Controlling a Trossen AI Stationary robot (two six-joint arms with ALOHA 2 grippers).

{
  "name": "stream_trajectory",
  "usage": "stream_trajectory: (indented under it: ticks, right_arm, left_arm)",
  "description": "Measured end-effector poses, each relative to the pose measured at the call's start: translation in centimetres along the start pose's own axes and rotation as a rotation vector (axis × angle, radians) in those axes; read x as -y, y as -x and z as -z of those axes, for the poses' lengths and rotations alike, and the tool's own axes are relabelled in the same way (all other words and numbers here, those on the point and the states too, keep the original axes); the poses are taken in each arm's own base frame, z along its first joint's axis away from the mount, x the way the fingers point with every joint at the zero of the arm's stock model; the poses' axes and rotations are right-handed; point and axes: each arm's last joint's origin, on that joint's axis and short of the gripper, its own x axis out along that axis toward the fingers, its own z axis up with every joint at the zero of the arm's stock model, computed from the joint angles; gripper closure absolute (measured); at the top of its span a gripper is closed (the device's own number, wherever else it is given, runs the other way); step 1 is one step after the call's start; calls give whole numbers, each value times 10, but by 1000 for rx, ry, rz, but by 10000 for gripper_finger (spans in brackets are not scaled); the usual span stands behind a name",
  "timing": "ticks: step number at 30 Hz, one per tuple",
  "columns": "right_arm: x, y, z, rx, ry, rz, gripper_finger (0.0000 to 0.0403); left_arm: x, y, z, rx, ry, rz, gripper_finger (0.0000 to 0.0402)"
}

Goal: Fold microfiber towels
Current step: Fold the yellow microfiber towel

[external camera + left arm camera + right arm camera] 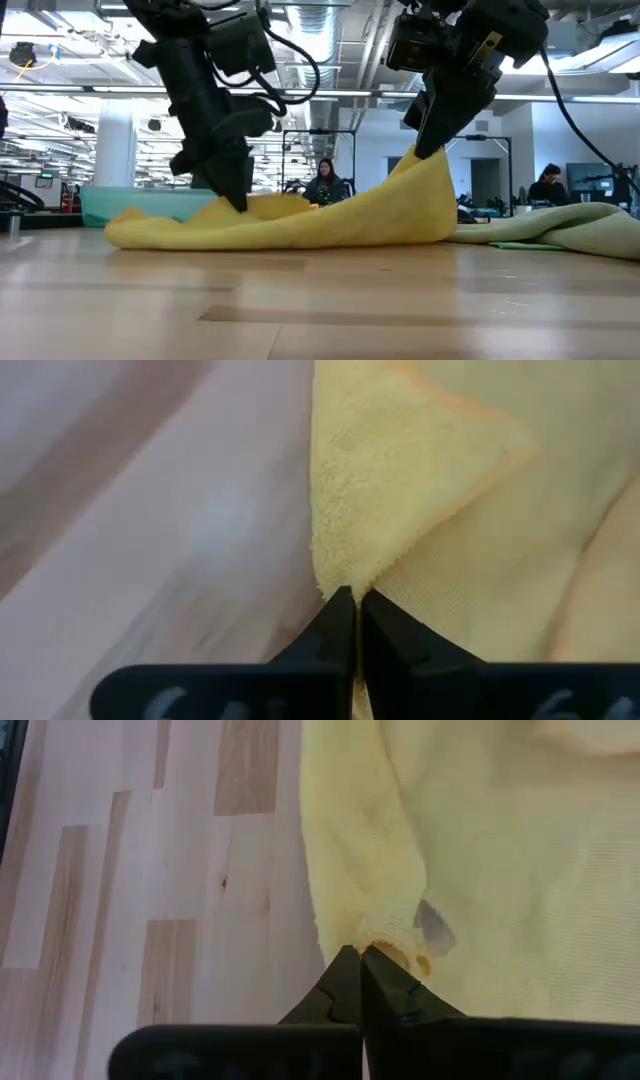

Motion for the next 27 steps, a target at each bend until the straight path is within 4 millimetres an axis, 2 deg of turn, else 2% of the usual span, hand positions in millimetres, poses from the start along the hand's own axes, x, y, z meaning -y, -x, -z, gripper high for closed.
stream_trajectory:
  ticks: [5, 12, 20, 27]
  right_arm:
    - [0, 0, 0, 1, 0, 0, 391]
    - [0, 0, 0, 3, 0, 0, 392]
    - [0, 0, 0, 5, 1, 0, 391]
    - [0, 0, -1, 5, 0, 0, 391]
  left_arm:
    - [-13, 6, -7, -1, 182, -23, 401]
    - [-26, 2, -5, -79, 318, -90, 401]
    - [-28, 2, -7, -77, 223, -85, 392]
    - [-28, 2, -7, -76, 219, -86, 337]
